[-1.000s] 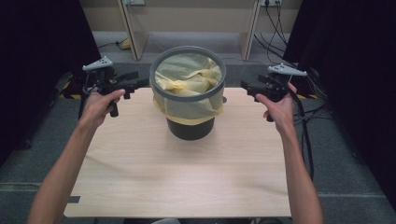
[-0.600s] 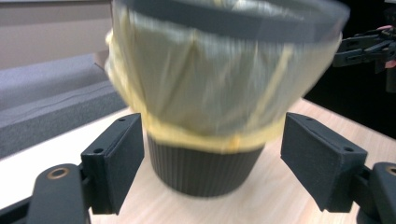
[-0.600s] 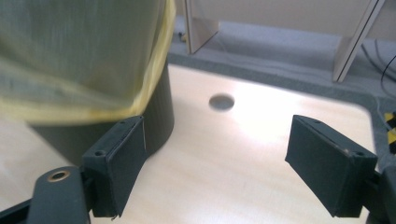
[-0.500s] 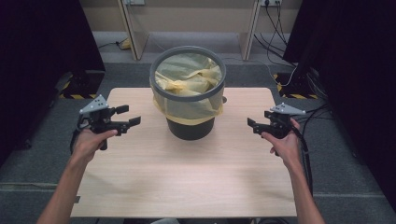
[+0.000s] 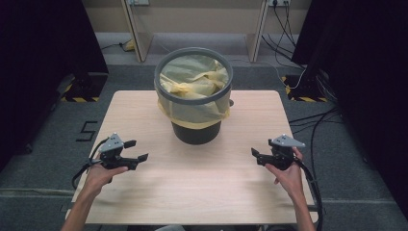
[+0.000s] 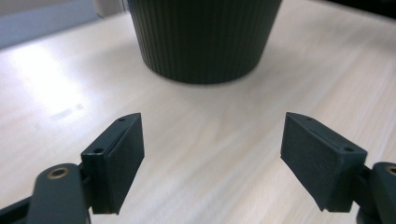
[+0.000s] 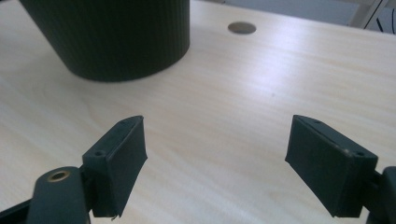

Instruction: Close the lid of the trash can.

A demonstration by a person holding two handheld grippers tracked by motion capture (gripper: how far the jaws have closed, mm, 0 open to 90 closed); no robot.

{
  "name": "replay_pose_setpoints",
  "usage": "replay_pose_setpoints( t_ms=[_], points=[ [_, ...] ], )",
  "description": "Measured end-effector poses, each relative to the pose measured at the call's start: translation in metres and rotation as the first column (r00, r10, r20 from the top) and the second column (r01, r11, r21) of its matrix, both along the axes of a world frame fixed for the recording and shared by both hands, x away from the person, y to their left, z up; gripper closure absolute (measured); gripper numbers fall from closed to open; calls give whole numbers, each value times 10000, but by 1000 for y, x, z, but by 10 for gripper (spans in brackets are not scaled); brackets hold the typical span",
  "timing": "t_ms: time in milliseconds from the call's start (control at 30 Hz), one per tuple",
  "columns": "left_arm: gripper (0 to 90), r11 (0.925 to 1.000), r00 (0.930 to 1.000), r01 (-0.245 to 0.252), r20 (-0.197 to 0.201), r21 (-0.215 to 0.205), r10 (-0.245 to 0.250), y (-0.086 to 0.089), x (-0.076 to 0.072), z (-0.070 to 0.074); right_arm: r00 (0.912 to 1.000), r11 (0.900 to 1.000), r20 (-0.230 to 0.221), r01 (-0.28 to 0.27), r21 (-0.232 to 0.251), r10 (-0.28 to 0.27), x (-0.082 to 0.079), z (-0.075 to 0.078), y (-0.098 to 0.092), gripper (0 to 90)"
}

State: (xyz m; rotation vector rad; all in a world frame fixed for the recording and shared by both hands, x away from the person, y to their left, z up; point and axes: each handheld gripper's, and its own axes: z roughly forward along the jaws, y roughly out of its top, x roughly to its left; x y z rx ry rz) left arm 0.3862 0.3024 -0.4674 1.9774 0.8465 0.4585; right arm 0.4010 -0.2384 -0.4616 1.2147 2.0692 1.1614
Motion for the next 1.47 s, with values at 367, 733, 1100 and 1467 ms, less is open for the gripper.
replay_pose_setpoints(
  t_ms=[367, 733, 1100, 1467],
  points=[
    [210, 9942, 9917, 532, -1216, 939, -416, -4, -5, -46, 9975, 9983, -640, -334, -480, 303, -19, -35, 12, 179],
    [162, 9900, 9901, 624, -1328, 1265, -455, -8, -7, -57, 9913, 9926, -1247, -556, -1076, 421, -31, -53, 16, 180],
    [160, 9898, 9901, 633, -1326, 1275, -463, -8, -7, -57, 9856, 9917, -1693, -261, -1255, 45, -31, -55, 16, 127],
    [161, 9900, 9901, 629, -1326, 1266, -459, -8, -7, -57, 9854, 9915, -1702, -262, -1273, 42, -31, -55, 16, 126]
  ],
)
